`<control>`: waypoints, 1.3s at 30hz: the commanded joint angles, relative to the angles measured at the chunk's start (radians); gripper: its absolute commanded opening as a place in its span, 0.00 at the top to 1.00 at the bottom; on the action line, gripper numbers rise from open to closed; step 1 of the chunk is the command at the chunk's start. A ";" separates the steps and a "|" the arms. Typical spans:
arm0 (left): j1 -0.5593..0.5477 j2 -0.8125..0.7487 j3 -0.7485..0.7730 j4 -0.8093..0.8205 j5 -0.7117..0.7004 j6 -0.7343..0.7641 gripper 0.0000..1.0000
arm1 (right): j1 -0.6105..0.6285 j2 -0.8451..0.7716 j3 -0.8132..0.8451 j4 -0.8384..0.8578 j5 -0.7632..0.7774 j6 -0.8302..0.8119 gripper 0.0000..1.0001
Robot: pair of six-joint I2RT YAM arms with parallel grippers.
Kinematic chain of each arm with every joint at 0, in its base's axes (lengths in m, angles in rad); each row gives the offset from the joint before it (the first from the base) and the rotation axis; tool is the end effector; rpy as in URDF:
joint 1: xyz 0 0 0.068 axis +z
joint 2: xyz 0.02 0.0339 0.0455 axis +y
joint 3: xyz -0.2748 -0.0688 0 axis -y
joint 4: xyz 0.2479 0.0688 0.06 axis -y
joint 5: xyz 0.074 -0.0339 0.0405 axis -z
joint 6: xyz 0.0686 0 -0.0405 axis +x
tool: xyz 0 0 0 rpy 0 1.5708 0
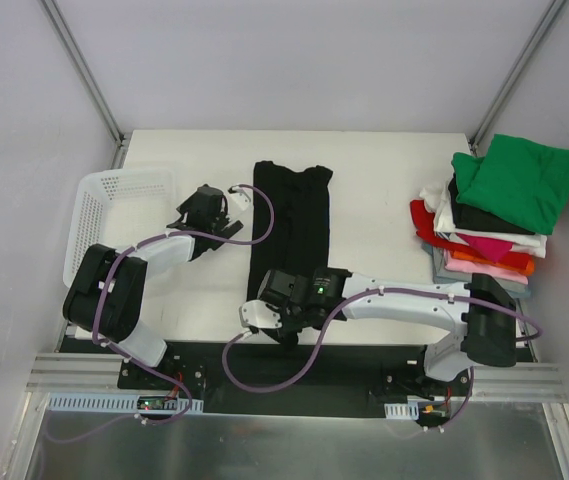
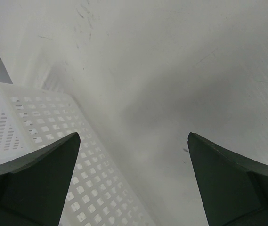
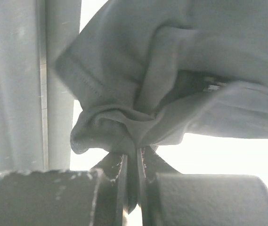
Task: Fold and stack the t-shirts
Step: Fold the tshirt
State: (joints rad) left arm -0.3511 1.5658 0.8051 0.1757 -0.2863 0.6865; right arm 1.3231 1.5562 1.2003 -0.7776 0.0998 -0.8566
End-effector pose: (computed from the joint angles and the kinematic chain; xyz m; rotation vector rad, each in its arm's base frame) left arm 0.3411 -0.1043 0.1836 0.9279 1.9632 0.5018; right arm 0.0874 0.3178 0.2293 -2.3742 1.2726 0.0075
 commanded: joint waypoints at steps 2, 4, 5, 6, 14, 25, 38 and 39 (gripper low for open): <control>0.009 -0.001 0.003 0.004 0.050 -0.039 0.01 | -0.031 -0.082 0.100 0.090 0.156 -0.032 0.99; 0.009 0.005 0.006 0.005 0.059 -0.047 0.01 | -0.053 -0.081 0.125 0.122 0.179 -0.030 0.99; 0.008 0.010 0.006 0.005 0.064 -0.050 0.01 | -0.080 -0.076 0.151 0.132 0.184 -0.024 0.99; 0.009 0.017 0.009 0.005 0.064 -0.050 0.01 | -0.096 -0.055 0.166 0.132 0.184 -0.021 0.99; 0.009 0.036 0.022 0.021 0.036 -0.030 0.01 | -0.281 0.100 0.303 0.097 0.127 0.008 0.99; 0.009 0.050 0.048 0.033 0.007 -0.002 0.01 | -0.391 0.317 0.504 -0.028 0.008 0.014 0.99; 0.011 0.056 0.037 0.054 -0.008 0.016 0.01 | -0.286 0.125 0.427 -0.166 -0.002 0.059 0.99; 0.011 0.057 0.036 0.061 -0.010 0.019 0.01 | -0.276 0.110 0.409 -0.184 -0.011 0.060 0.99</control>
State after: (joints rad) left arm -0.3511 1.6176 0.8204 0.1936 -0.2722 0.7002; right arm 0.9901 1.7947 1.6318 -0.8803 0.1135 -0.8131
